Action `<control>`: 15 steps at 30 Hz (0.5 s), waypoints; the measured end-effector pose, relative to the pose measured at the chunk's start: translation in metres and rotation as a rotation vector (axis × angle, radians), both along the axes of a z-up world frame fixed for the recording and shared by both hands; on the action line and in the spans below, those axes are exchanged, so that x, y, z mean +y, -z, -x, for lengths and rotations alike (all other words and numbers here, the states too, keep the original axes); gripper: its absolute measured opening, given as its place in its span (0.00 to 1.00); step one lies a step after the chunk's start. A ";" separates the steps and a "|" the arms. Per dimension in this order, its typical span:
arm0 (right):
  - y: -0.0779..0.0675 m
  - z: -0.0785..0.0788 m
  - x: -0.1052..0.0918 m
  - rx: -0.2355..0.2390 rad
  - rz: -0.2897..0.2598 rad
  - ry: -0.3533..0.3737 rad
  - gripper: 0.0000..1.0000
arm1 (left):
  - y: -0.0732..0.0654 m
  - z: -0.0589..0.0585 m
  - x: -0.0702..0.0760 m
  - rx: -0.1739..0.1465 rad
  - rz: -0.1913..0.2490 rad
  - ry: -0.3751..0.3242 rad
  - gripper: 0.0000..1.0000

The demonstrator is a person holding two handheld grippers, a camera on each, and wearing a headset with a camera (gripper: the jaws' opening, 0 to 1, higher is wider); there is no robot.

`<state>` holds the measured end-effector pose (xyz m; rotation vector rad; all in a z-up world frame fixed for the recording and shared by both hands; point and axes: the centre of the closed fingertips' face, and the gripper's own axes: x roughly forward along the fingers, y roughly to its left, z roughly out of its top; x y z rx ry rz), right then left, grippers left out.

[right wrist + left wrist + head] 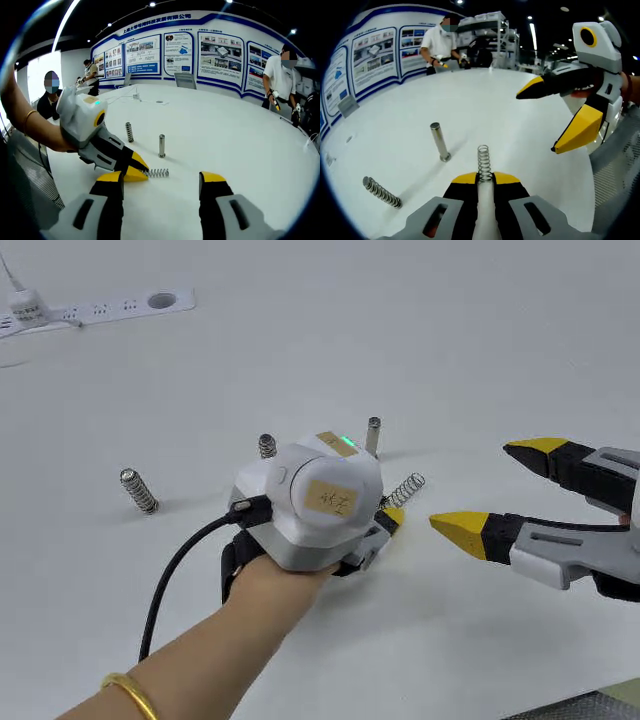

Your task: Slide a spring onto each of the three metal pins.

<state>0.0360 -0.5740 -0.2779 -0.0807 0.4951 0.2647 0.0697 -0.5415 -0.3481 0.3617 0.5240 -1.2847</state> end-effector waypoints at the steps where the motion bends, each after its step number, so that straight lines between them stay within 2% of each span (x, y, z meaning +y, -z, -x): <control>1: 0.000 0.000 -0.001 0.002 0.001 0.005 0.62 | 0.000 0.000 0.000 -0.002 -0.002 0.002 0.11; 7: -0.007 -0.005 -0.002 -0.007 -0.024 0.030 0.62 | 0.000 0.000 0.003 -0.003 -0.002 0.009 0.10; 11: -0.010 -0.007 0.001 -0.006 -0.041 0.034 0.61 | -0.004 0.001 0.005 0.008 0.041 -0.006 0.10; 15: -0.012 -0.010 0.003 -0.006 -0.057 0.043 0.60 | -0.006 0.001 0.011 -0.015 0.042 -0.005 0.10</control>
